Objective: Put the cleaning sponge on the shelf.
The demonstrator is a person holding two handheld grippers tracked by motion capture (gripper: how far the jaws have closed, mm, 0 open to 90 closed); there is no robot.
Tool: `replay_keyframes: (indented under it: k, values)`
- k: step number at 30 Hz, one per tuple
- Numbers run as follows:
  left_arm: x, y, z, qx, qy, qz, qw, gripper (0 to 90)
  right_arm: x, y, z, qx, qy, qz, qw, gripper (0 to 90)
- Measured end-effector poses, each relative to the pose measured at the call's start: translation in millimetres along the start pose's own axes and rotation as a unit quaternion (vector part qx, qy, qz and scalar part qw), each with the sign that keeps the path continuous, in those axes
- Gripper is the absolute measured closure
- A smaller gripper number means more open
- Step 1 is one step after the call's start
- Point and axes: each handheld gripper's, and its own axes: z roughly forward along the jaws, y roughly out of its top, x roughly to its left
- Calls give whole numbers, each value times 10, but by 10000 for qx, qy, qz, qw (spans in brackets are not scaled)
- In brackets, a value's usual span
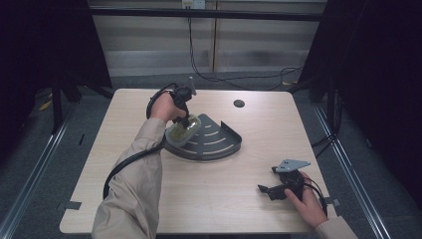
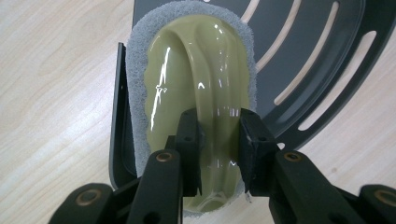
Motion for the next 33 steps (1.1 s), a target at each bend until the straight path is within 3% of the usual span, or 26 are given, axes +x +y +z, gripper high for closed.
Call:
replay_keyframes:
  k: [10, 19, 33]
  values:
    - [109, -44, 178, 1, 77, -41, 10000, 717, 0, 0, 0, -1, 1, 2, 10000, 99]
    - [119, -64, 319, 42, 52, -83, 9999, 716, 2, 3, 6, 13, 21, -4, 10000, 90]
    - [114, -70, 387, -28, 217, -190, 9996, 713, 3, 8, 11, 35, 46, -24, 10000, 75]
